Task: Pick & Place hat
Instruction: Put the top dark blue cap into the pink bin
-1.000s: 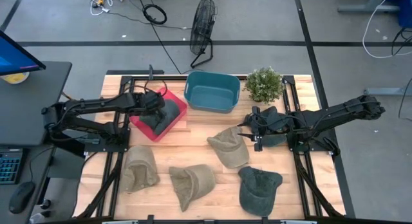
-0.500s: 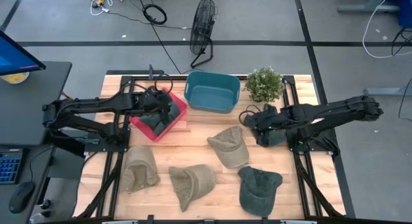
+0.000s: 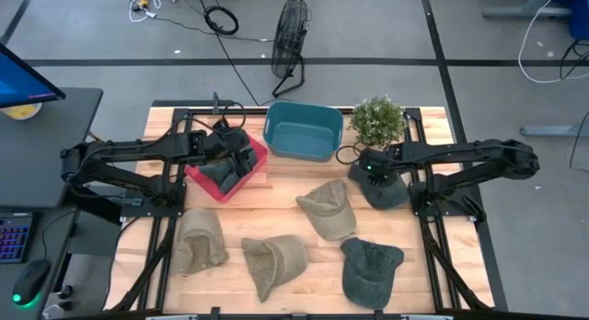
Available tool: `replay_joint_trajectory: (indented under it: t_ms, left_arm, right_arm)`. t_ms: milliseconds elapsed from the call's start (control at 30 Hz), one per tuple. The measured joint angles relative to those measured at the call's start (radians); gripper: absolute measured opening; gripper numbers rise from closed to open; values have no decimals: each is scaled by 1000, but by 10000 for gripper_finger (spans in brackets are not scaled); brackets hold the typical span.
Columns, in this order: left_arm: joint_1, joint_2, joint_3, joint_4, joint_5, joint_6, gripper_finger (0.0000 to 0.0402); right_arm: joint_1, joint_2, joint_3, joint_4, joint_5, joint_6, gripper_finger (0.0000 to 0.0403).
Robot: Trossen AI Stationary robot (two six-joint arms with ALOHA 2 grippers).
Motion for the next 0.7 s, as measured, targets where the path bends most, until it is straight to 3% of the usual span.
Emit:
replay_joint_trajectory:
  t_ms: [200, 400, 500, 633, 700]
  left_arm:
    - [0, 0, 0, 0, 0, 2, 171]
    - [0, 0, 0, -1, 0, 2, 172]
    - [0, 0, 0, -2, 0, 2, 172]
    - [0, 0, 0, -2, 1, 2, 172]
    - [0, 0, 0, -2, 10, 2, 172]
  right_arm:
    - [-26, 88, -5, 8, -73, 18, 164]
    - [-42, 169, -15, 15, -37, 104, 154]
    - [-42, 178, -15, 43, -45, 104, 116]
    - [-41, 176, 13, 24, -74, 103, 25]
    - [-35, 176, 45, -2, -105, 96, 15]
